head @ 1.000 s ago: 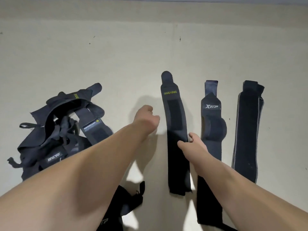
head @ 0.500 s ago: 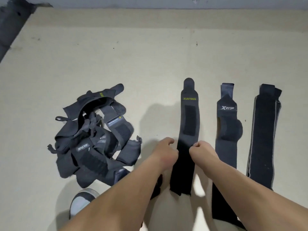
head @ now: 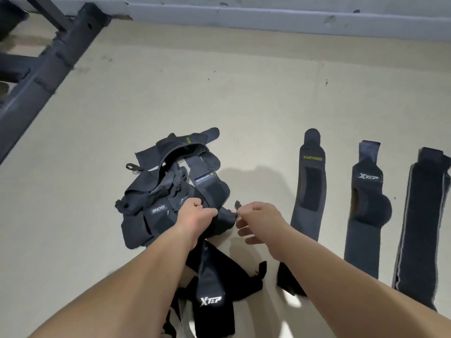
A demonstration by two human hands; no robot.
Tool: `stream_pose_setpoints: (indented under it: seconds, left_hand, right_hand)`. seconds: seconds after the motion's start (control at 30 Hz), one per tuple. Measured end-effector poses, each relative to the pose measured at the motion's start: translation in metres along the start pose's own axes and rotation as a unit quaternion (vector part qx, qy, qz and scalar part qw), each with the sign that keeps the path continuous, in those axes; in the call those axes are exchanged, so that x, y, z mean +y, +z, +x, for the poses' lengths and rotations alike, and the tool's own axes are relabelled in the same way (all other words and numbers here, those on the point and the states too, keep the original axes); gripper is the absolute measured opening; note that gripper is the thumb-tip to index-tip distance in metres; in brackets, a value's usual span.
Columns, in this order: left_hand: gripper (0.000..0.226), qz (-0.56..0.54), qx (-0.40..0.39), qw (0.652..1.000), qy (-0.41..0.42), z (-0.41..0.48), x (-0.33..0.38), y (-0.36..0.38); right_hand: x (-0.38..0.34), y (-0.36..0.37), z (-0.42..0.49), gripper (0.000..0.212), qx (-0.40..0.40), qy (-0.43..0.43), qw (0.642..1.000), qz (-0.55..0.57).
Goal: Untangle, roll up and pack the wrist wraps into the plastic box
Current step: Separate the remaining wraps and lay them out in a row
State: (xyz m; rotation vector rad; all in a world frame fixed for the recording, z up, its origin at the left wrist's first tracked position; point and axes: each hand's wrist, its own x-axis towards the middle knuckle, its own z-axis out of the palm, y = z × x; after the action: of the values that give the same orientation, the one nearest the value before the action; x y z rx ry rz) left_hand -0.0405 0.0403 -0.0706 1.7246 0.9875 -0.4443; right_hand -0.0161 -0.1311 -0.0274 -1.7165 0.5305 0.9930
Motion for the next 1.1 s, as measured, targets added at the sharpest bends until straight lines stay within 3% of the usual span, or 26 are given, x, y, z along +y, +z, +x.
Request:
stream_pose_setpoints:
  seconds: [0.17,0.27,0.4,0.5,0.63,0.7,0.77,0.87,0.97,1.03,1.1]
  left_hand:
    - [0.03,-0.096,-0.07,0.991,-0.055,0.022,0.013,0.015]
    - [0.035,-0.108,0.002,0.993,-0.052,0.031,0.02,0.022]
    - [0.036,-0.039,0.083,0.991,0.093,0.015,0.054,0.017]
    - [0.003,-0.004,0.12,0.973,0.197,-0.01,0.097,0.007]
    - [0.03,0.077,0.137,0.952,0.263,-0.053,0.14,-0.007]
    - [0.033,0.108,0.114,0.94,0.302,-0.079,0.155,-0.007]
    - [0.031,0.123,0.076,0.928,0.344,-0.11,0.169,-0.005]
    - [0.03,0.086,-0.032,0.928,0.362,-0.162,0.183,0.003]
    - [0.026,0.054,-0.158,0.929,0.331,-0.205,0.179,0.007]
    - [0.019,0.043,-0.209,0.927,0.308,-0.225,0.173,0.005]
    - [0.012,0.039,-0.229,0.928,0.291,-0.239,0.164,0.001]
  right_hand:
    - [-0.002,-0.026,0.018,0.018,0.042,0.056,0.996,0.045]
    - [-0.005,-0.036,0.018,0.017,0.025,0.061,0.997,0.044]
    - [-0.01,-0.049,0.012,0.018,-0.005,0.042,0.998,0.05]
    - [-0.008,-0.058,0.003,0.024,-0.015,0.037,0.997,0.059]
    - [-0.01,-0.069,-0.026,0.018,0.001,0.017,0.992,0.124]
    - [-0.016,-0.078,-0.042,0.023,0.024,-0.002,0.986,0.164]
    - [-0.026,-0.088,-0.06,0.044,0.028,-0.036,0.985,0.168]
    - [-0.044,-0.11,-0.094,0.074,-0.029,-0.093,0.969,0.228]
    - [-0.058,-0.127,-0.131,0.056,-0.12,-0.154,0.915,0.352]
    - [-0.062,-0.136,-0.154,0.039,-0.13,-0.198,0.877,0.418]
    - [-0.062,-0.142,-0.169,0.035,-0.117,-0.253,0.856,0.436]
